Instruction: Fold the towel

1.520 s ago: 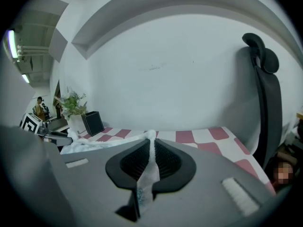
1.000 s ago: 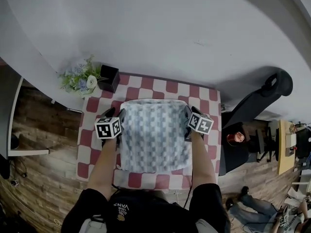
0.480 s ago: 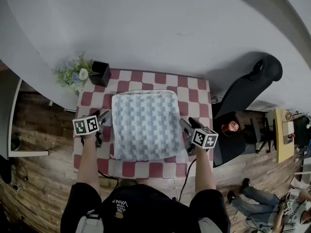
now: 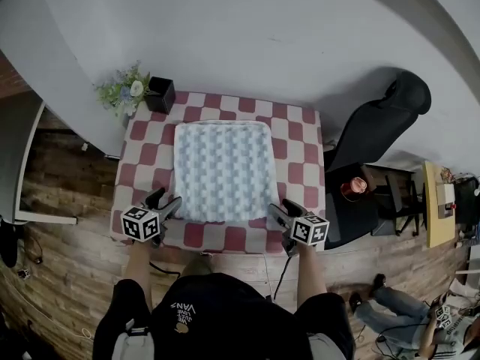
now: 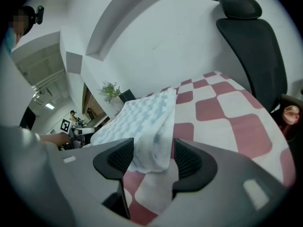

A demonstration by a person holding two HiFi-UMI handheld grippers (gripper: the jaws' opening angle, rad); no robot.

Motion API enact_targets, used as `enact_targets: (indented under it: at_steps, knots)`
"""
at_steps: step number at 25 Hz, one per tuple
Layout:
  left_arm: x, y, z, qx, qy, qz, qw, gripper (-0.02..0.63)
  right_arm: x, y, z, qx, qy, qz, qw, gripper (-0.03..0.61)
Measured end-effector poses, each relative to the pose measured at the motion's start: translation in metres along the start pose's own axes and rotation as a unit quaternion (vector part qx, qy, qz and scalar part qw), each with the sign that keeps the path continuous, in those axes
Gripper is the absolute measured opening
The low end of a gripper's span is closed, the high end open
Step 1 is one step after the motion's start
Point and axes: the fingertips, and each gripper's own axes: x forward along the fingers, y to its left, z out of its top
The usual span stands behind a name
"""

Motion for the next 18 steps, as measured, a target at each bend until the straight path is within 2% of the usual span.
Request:
enact_targets:
  at_steps: [3,7,10,12,14,15,16,18]
  knots:
    - [-0.007,-0.026,-0.028,0.015,0.021,-0.016,0.9995,0.276,-0.003,0.000,-0.014,0.000,-0.003,0.001,1.000,0.258]
    - [-0.013,-0.043,-0.049,0.045,0.037,-0.027,0.9979,0.278,-0.008,0.009,-0.016,-0.005,-0.024,0.026,0.999,0.258]
    - [-0.013,-0.051,-0.062,0.074,0.055,-0.035,0.9951,0.276,-0.005,0.012,-0.022,-0.032,-0.013,0.030,0.999,0.256]
    - [-0.010,-0.051,-0.067,0.092,0.069,-0.025,0.9931,0.276,-0.001,0.013,-0.027,-0.058,0.003,0.022,0.998,0.244]
    - [-0.007,-0.049,-0.070,0.103,0.080,-0.010,0.9914,0.271,0.001,0.015,-0.029,-0.083,0.010,0.011,0.996,0.165]
    - [-0.007,-0.048,-0.072,0.105,0.083,-0.002,0.9910,0.243,0.000,0.015,-0.031,-0.091,0.012,0.007,0.996,0.110]
    - [-0.007,-0.045,-0.073,0.105,0.085,0.008,0.9908,0.188,0.000,0.016,-0.032,-0.095,0.011,0.003,0.995,0.054]
    - [-0.012,-0.037,-0.074,0.103,0.083,0.032,0.9907,0.050,-0.003,0.018,-0.033,-0.092,0.003,-0.003,0.996,0.040]
